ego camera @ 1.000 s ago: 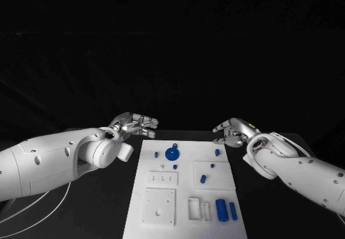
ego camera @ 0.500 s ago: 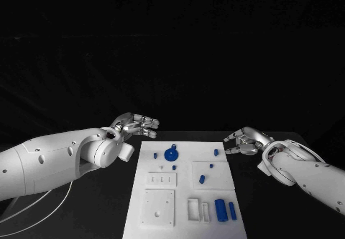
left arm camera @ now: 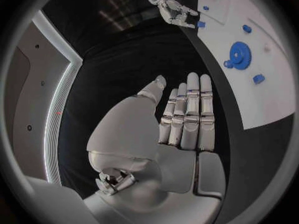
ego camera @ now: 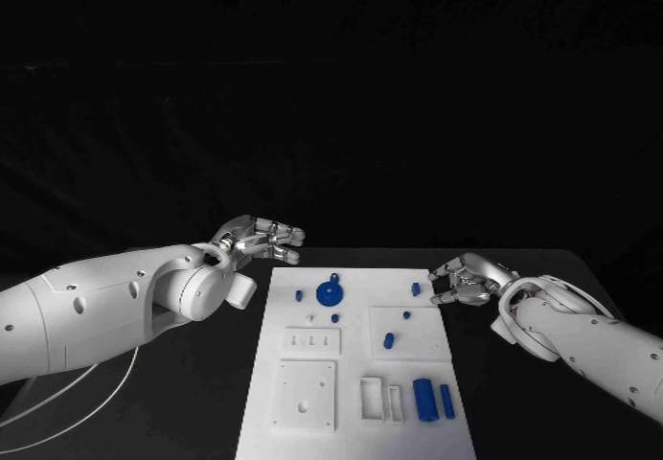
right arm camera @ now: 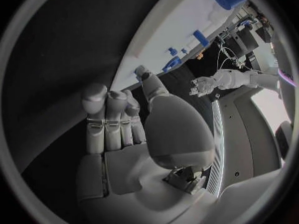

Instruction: Assemble the parts on the task board

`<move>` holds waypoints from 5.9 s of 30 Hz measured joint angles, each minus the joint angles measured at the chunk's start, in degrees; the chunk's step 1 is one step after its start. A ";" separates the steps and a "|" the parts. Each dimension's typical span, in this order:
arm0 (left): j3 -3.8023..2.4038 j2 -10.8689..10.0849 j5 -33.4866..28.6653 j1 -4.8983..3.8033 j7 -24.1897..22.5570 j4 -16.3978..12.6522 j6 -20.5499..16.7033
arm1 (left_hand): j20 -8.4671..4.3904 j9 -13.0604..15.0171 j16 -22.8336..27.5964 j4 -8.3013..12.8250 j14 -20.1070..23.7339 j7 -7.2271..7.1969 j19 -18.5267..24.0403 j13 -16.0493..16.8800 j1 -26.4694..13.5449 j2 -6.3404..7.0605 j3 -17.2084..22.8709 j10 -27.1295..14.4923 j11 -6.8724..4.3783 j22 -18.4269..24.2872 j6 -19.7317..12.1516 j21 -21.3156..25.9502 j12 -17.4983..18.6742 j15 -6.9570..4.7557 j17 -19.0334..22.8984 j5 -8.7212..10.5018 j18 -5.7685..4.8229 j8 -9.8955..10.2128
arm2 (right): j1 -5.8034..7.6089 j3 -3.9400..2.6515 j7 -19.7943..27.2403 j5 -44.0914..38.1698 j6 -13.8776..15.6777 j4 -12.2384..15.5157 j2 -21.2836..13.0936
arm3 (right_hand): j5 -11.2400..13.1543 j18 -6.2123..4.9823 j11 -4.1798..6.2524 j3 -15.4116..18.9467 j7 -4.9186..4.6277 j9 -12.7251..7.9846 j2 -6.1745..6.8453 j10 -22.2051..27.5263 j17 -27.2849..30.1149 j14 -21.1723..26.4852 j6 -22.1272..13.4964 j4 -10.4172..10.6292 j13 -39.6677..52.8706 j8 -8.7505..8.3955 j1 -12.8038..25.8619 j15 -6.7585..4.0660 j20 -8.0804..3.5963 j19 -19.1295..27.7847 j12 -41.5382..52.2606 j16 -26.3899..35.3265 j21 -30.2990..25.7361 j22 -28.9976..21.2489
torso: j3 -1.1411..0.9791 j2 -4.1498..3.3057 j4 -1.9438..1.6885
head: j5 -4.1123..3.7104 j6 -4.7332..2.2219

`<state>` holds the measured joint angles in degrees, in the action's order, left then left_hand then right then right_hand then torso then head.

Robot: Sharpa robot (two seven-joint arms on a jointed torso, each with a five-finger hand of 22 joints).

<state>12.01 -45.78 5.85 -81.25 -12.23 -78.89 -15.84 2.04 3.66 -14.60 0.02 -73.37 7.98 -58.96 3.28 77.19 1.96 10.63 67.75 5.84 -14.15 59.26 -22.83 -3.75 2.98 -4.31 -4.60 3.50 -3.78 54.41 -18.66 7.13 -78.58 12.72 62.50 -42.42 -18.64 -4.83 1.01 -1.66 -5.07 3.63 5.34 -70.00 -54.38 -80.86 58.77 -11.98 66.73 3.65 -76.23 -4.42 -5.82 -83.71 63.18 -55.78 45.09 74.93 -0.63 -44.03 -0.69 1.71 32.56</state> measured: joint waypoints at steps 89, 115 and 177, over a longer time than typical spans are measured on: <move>-0.01 0.64 0.43 0.10 1.63 0.01 0.69 | 0.00 0.00 0.62 0.07 0.00 0.40 -0.01 0.00 0.00 0.00 0.07 -0.20 0.20 0.43 -1.04 0.22 0.00 0.00 -0.02 0.00 0.00 0.00 | -0.61 -0.14 0.20 1.98 1.25 -6.88 7.90 | 13.09 0.00 -0.91 -12.11 -0.79 -0.11 -2.40 0.48 -1.44 -0.07 2.67 3.05 -0.48 -0.06 3.30 0.36 0.81 0.39 0.90 -0.98 0.83 -0.02 | 0.05 0.14 0.10 | 0.36 0.47; -0.01 0.63 1.24 0.11 2.00 0.20 1.35 | -0.92 0.08 -0.52 0.07 -1.58 -1.10 -1.18 0.03 -0.17 -0.17 0.07 3.02 -1.20 -0.01 1.72 -0.29 0.00 -0.93 -0.57 0.00 0.01 0.00 | -0.94 0.10 -0.21 2.83 3.67 -4.82 7.47 | 15.38 0.00 0.02 -15.94 1.36 0.07 -4.63 -0.45 -2.21 -0.31 10.49 0.69 0.06 -0.26 2.96 -0.29 0.39 -0.03 0.89 -1.20 1.56 -0.02 | -0.03 0.23 0.25 | 0.44 0.41; 0.08 12.09 22.07 -1.98 33.35 3.49 5.76 | -7.57 1.47 -37.95 -9.41 -3.72 -4.81 -2.70 0.95 -10.06 4.12 -6.09 15.89 -6.47 -19.22 9.93 -22.64 -8.11 -7.18 -17.13 1.56 -1.77 0.00 | 1.99 1.90 -29.33 -7.56 3.48 20.16 10.42 | 15.55 0.00 0.21 -21.72 1.36 0.11 -2.82 -0.65 -3.36 -0.72 10.49 0.94 0.05 -0.38 4.08 -0.67 -0.02 -0.44 0.45 -1.17 1.84 -0.03 | 0.63 3.53 1.41 | 1.74 2.27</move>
<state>12.09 -33.69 27.92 -83.24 21.12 -75.40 -10.07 -5.53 5.13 -52.55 -9.39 -77.09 3.17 -61.66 4.23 67.13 6.08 4.54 83.64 -0.63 -33.37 69.19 -45.46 -11.86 -4.20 -21.43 -3.05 1.73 -3.78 56.41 -16.76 -22.20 -86.14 16.20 82.66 -32.00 -3.10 -4.83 1.22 -23.38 -3.71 3.73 2.52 -70.65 -57.74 -81.58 69.26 -11.04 66.78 3.27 -72.16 -5.09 -5.83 -84.15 63.63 -56.96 46.92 74.90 0.00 -40.51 0.71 3.45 34.83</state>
